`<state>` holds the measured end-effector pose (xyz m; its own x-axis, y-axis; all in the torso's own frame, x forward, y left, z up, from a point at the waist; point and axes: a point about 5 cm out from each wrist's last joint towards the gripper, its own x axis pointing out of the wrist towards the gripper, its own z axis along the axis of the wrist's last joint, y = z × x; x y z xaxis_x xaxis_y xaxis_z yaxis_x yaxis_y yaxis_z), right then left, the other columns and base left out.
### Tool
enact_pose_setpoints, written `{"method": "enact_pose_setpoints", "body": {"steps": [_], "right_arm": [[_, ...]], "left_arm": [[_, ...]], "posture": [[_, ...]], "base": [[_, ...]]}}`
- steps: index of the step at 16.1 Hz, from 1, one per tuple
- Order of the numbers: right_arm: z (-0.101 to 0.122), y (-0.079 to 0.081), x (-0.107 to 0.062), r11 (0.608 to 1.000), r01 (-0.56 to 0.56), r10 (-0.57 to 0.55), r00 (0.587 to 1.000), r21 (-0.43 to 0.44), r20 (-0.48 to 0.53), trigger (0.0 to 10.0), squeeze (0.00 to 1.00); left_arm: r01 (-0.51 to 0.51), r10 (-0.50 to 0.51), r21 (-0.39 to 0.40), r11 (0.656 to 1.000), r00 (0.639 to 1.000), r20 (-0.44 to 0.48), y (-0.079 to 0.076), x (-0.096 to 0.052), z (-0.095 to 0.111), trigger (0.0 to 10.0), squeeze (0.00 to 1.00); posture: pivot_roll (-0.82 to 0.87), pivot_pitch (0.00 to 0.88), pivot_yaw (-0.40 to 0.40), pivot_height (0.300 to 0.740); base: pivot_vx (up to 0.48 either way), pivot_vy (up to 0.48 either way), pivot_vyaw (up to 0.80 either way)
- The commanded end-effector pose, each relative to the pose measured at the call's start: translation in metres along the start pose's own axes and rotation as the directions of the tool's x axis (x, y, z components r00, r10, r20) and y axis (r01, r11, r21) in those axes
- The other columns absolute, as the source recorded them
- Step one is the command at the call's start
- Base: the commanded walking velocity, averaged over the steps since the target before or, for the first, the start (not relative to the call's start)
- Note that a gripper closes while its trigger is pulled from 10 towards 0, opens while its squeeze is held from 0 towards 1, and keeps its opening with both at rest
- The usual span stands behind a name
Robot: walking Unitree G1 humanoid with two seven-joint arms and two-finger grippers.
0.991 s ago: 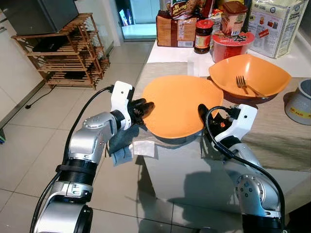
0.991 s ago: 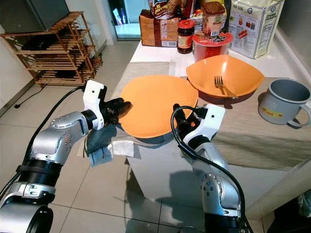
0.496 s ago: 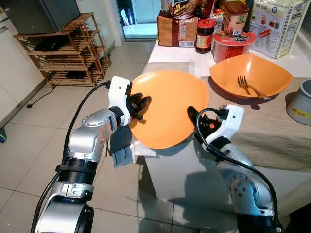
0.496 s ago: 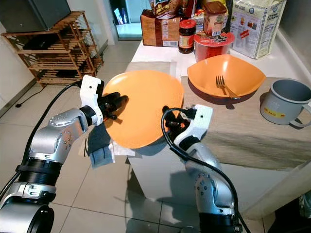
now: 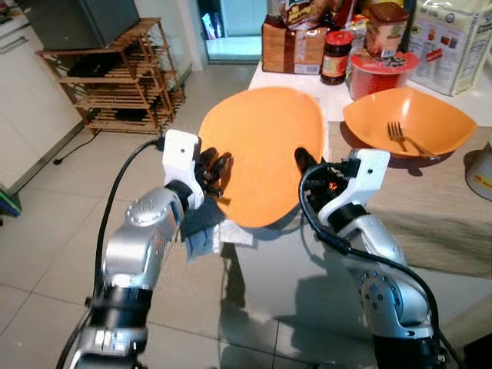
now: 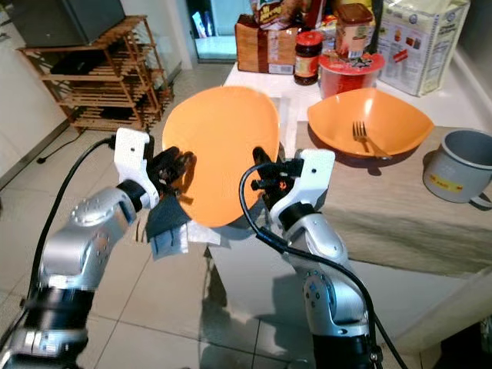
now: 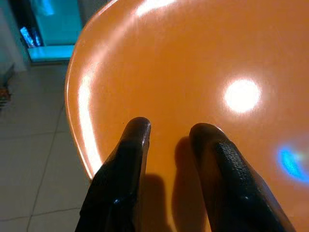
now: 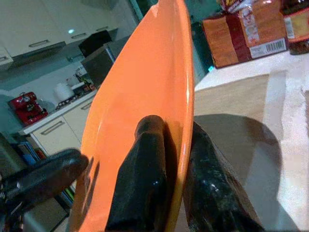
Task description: Setting the table
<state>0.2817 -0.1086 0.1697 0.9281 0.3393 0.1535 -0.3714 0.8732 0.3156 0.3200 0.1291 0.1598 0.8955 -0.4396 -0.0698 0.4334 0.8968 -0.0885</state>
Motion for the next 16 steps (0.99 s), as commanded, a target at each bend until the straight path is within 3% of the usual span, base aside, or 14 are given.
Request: {"method": "enact_pose_setpoints", "body": {"steps": [1, 4, 6, 7, 12, 15, 16], "right_arm": [[-0.001, -0.007, 0.001, 0.998, 0.053, -0.053, 0.999, -0.038, -0.004, 0.0, 0.00], [0.017, -0.002, 0.007, 0.996, 0.050, -0.043, 0.995, -0.077, 0.092, 0.0, 0.00], [0.036, -0.001, 0.007, 0.980, 0.078, -0.042, 0.981, -0.182, 0.191, 0.0, 0.00], [0.047, 0.000, 0.007, 0.969, 0.093, -0.036, 0.969, -0.228, 0.244, 0.0, 0.00], [0.067, -0.004, 0.009, 0.961, 0.135, -0.051, 0.944, -0.241, 0.326, 0.0, 0.00], [0.066, -0.008, 0.004, 0.901, 0.185, -0.040, 0.936, -0.392, 0.350, 0.0, 0.00], [0.065, -0.008, 0.000, 0.851, 0.200, -0.013, 0.933, -0.487, 0.359, 0.0, 0.00]], "left_arm": [[-0.024, 0.024, 0.017, 1.000, 1.000, -0.001, 0.001, -0.003, 0.002, 10.0, 0.00], [-0.144, 0.143, 0.024, 0.989, 0.989, 0.047, 0.009, -0.023, 0.003, 10.0, 0.00], [-0.196, 0.194, 0.021, 0.980, 0.979, 0.061, 0.017, -0.035, 0.000, 10.0, 0.00], [-0.212, 0.211, 0.006, 0.977, 0.976, 0.059, 0.018, -0.037, -0.002, 10.0, 0.00], [-0.195, 0.196, -0.026, 0.981, 0.979, 0.053, 0.007, -0.032, -0.005, 10.0, 0.00], [-0.150, 0.153, -0.056, 0.987, 0.987, 0.055, 0.006, -0.036, -0.013, 10.0, 0.00], [-0.149, 0.152, -0.073, 0.986, 0.987, 0.047, 0.010, -0.042, -0.019, 10.0, 0.00]], "posture": [[-0.12, 0.000, 0.117, 0.735], [-0.12, 0.000, 0.125, 0.735], [-0.11, 0.000, 0.123, 0.735], [-0.12, 0.000, 0.120, 0.735], [-0.13, 0.000, 0.116, 0.735], [-0.13, 0.000, 0.115, 0.735], [-0.13, 0.000, 0.113, 0.735]], "base": [[0.000, 0.000, 0.00], [0.000, 0.000, 0.00], [0.000, 0.000, 0.00], [0.000, 0.000, 0.00], [0.000, 0.000, 0.00], [0.000, 0.000, 0.00], [0.000, 0.000, 0.00]]}}
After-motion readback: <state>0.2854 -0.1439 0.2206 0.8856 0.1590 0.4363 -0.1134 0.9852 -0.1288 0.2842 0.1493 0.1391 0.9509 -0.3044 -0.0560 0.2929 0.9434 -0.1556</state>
